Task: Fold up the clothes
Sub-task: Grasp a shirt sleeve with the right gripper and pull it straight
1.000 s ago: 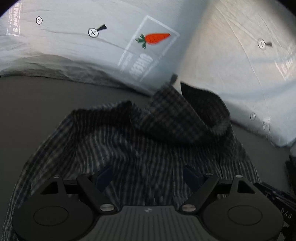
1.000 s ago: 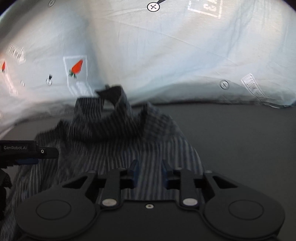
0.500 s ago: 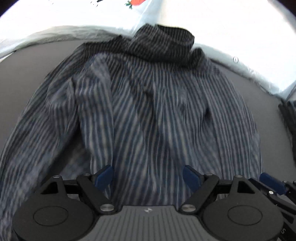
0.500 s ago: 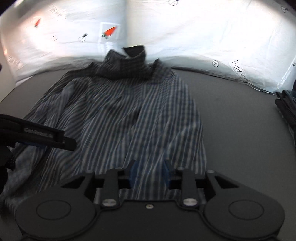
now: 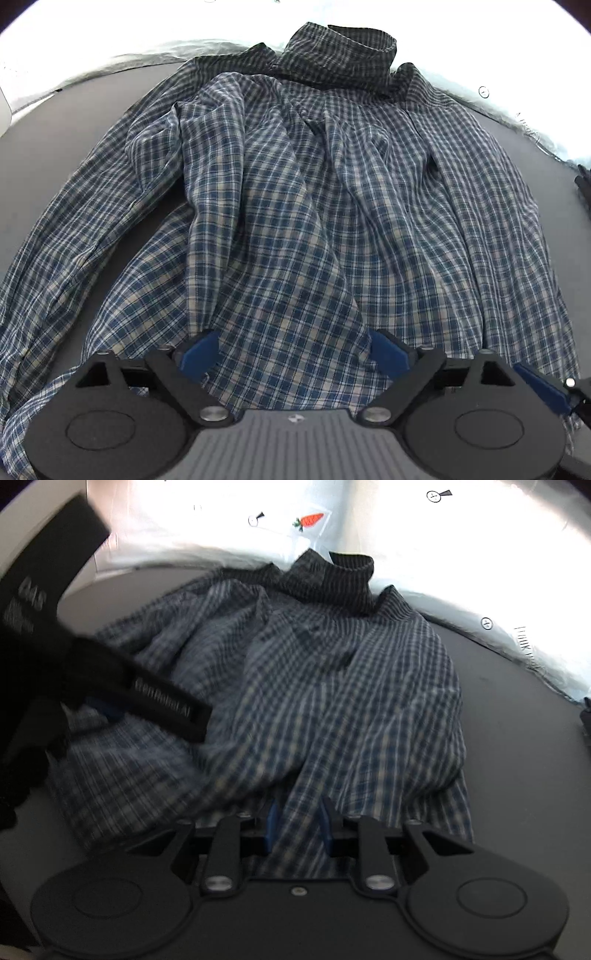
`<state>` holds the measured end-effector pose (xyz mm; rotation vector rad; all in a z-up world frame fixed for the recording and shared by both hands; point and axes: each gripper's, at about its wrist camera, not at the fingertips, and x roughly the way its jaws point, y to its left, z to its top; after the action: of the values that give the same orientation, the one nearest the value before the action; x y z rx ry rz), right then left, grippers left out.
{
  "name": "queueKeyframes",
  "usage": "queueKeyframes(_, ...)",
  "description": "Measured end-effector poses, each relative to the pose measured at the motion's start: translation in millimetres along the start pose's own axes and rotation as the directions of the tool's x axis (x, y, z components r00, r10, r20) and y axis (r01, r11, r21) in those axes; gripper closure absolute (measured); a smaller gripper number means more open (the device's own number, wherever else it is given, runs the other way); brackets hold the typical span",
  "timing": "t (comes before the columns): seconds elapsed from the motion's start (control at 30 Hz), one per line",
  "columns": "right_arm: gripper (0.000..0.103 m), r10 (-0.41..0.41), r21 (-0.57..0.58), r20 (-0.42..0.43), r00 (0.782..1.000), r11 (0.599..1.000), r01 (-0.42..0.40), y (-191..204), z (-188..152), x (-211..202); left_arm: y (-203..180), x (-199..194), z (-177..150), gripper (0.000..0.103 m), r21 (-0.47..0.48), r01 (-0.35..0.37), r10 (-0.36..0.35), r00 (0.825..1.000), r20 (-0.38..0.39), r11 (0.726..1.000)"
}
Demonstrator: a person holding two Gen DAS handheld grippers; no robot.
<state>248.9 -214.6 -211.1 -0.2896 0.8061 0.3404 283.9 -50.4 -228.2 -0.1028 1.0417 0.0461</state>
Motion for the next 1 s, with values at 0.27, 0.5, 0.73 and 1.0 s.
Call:
queueKeyframes(0.27,0.101,-0.07,0.019,-0.005,0.998,0.997,0.07,-0.1,-8.2,-9.5,-6.7,6.1,3.1,0.001,0.023,-0.007,0.007,0.999,-0.032,1.0)
queueKeyframes(0.5,0.102,-0.203,0.187,0.062,0.977,0.964,0.189,-33.7,-0.3,-51.0,-12.6,12.5,4.9,0.0,0.069,-0.028,0.031,0.999,-0.041,0.997)
queueKeyframes(0.73,0.102,-0.367,0.25,0.076,0.927,0.907,0.339,-112.2,-0.1,-74.8,-15.7,15.8,11.6,0.0,0.082,-0.035,0.042,0.996,-0.082,0.996)
queueKeyframes(1.0,0.098,-0.515,0.218,0.032,0.857,0.84,0.496,-202.4,-9.6,-55.8,-18.9,15.0,10.0,0.0,0.062,-0.052,0.057,0.996,-0.068,0.997)
